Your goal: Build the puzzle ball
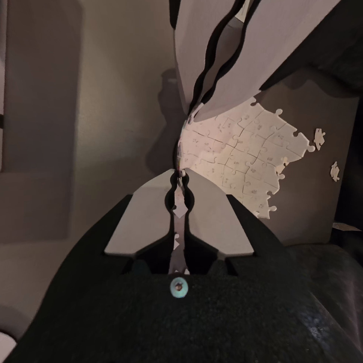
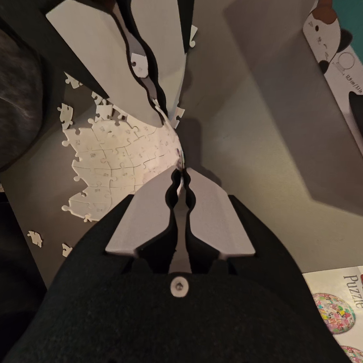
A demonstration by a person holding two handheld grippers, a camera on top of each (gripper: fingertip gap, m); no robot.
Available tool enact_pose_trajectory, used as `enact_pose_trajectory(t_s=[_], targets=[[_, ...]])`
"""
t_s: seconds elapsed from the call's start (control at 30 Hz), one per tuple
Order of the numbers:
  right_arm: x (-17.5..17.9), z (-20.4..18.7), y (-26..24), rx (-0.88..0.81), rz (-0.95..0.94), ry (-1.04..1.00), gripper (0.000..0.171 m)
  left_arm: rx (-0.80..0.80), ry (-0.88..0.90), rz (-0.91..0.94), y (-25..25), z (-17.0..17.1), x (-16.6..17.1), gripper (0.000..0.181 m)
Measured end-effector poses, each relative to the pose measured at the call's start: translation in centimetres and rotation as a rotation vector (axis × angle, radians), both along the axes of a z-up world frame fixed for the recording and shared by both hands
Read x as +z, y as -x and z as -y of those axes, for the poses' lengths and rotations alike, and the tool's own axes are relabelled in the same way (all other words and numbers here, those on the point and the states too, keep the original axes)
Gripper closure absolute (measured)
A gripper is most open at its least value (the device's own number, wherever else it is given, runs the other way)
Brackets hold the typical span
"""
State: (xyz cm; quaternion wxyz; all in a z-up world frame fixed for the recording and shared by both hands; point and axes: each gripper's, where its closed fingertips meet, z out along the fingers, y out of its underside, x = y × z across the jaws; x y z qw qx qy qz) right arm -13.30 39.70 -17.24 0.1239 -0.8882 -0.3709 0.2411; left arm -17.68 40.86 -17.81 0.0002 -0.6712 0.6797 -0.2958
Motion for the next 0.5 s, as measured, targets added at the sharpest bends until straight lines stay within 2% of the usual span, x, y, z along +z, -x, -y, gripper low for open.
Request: enact_pose_trajectory(t_s=[0.37, 0.5], targets=[[-0.09, 0.23, 0.20, 0.026, 0.084, -0.051, 0.169, 0.026, -0.004, -0.062, 0.11, 0.17, -0.12, 0.179], [0.87, -0.04, 0.23, 0.027, 0.077, -0.098, 0.169, 0.026, -0.004, -0.066, 0.15, 0.17, -0.17, 0.179]])
